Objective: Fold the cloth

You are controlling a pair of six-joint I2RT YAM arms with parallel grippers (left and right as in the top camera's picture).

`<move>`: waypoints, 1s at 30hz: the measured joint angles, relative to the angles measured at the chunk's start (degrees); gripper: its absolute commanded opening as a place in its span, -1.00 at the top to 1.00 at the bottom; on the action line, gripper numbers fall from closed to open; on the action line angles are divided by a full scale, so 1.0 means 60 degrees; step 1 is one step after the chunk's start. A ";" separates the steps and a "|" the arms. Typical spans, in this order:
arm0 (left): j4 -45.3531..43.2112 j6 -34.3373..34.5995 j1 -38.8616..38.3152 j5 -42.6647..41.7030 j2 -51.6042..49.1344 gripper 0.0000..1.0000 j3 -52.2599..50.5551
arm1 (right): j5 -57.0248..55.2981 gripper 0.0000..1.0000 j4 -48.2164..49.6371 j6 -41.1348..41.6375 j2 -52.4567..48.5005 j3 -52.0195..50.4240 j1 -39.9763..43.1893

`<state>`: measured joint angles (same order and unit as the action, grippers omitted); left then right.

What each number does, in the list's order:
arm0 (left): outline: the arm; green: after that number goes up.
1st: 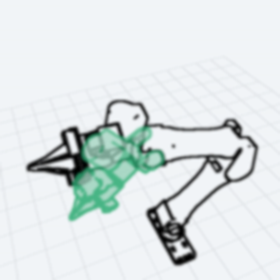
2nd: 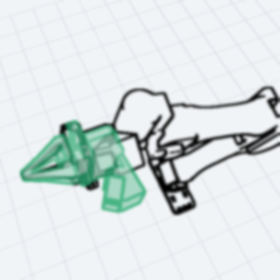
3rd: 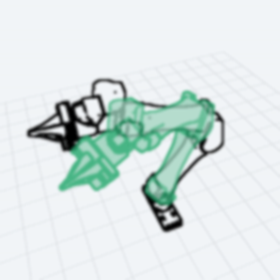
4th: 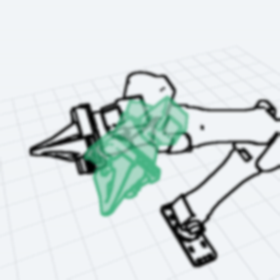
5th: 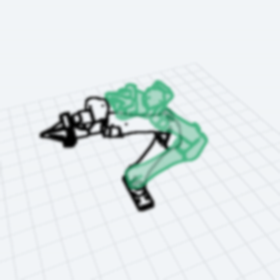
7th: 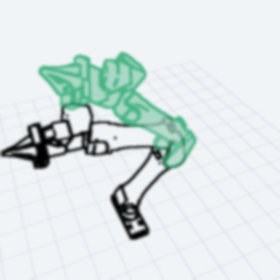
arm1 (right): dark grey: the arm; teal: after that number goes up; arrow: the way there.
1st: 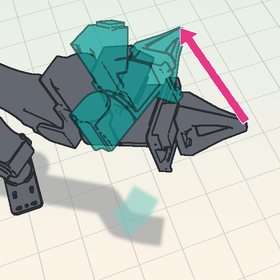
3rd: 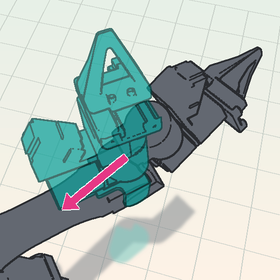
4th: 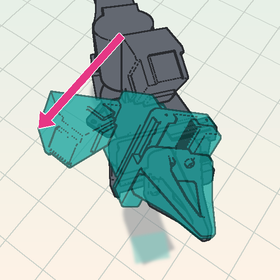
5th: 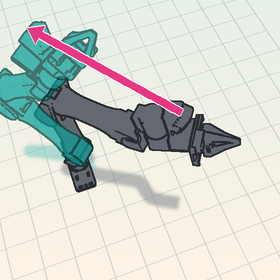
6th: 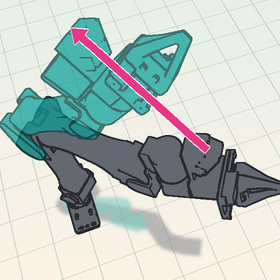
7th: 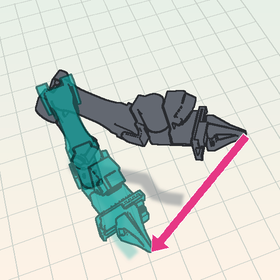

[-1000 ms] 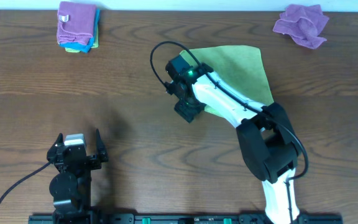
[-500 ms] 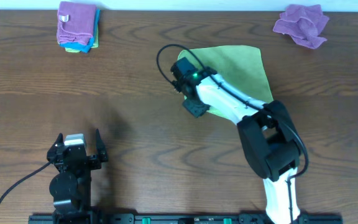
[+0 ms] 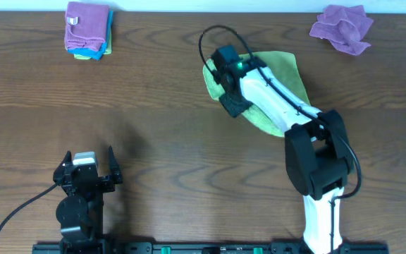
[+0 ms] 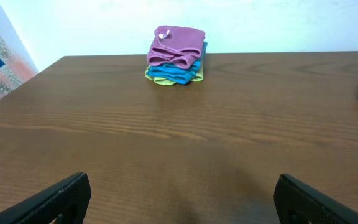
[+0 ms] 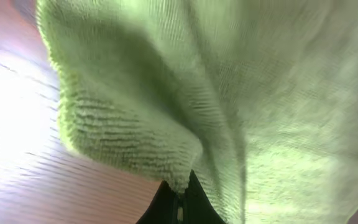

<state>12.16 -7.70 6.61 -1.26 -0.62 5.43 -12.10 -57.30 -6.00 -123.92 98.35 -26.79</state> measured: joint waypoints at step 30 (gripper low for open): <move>0.0000 -0.0004 0.0000 0.0000 0.0000 -0.91 0.0000 | 0.3461 0.98 -0.1024 -0.0211 -0.0011 0.1300 -0.0382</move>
<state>12.16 -7.73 6.61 -1.26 -0.62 5.43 8.67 -63.44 -7.27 -123.98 106.15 -29.08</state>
